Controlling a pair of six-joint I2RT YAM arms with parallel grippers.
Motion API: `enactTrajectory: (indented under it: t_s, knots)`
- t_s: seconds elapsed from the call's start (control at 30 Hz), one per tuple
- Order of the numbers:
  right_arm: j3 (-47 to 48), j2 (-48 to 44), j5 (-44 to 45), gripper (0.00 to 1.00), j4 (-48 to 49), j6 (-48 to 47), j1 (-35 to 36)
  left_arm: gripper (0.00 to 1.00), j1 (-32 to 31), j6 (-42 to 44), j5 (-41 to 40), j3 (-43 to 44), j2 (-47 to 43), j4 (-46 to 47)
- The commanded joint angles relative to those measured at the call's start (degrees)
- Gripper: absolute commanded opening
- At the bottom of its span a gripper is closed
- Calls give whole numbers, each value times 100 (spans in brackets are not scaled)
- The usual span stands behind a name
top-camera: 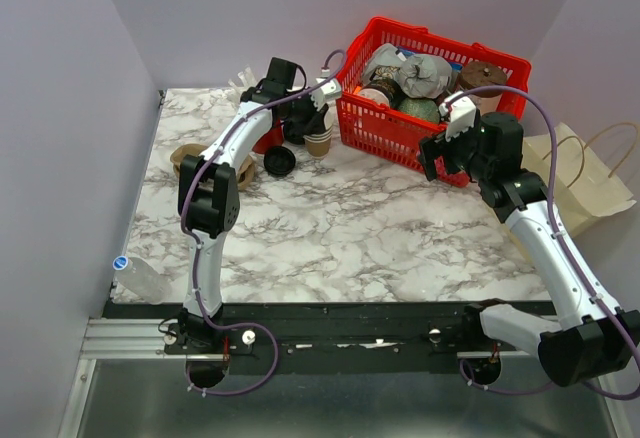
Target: Pack the takeout coffee
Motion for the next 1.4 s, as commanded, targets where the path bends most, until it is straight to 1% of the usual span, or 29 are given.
enactTrajectory:
  t_s: [0.0,0.07,0.1,0.13,0.33,0.67,0.8,1.07,1.17,1.27,1.3,1.37]
  knots:
    - [-14,74,-23,100,-93,-82,2,11,-7,181,274,245,162,-154]
    - [13,109,-23,100,-84,-91,10,6,-7,189,292,280,162,-146]
    - [4,127,-23,100,-84,-91,10,1,-7,189,283,280,162,-146]
    - [30,145,-41,100,-84,-91,10,0,-7,198,283,280,162,-137]
    - [83,241,-76,100,-84,-100,2,0,-7,251,222,254,13,-49]
    - [92,259,-120,100,-84,-91,10,0,-24,444,-279,-282,-655,750]
    - [83,268,-164,100,-84,-82,10,0,-51,436,-420,-352,-813,856]
    - [65,224,-181,100,-84,-91,10,0,-112,479,-569,-423,-989,856]
    - [48,189,-190,100,-84,-74,10,0,-147,453,-754,-414,-1208,857]
    - [74,171,-173,100,-84,-91,10,0,-165,278,-833,-370,-1595,629]
    - [83,162,-173,100,-84,-91,10,0,-156,199,-816,-423,-1866,550]
    - [109,162,-129,100,-84,-91,2,0,-174,67,-623,-606,-2192,278]
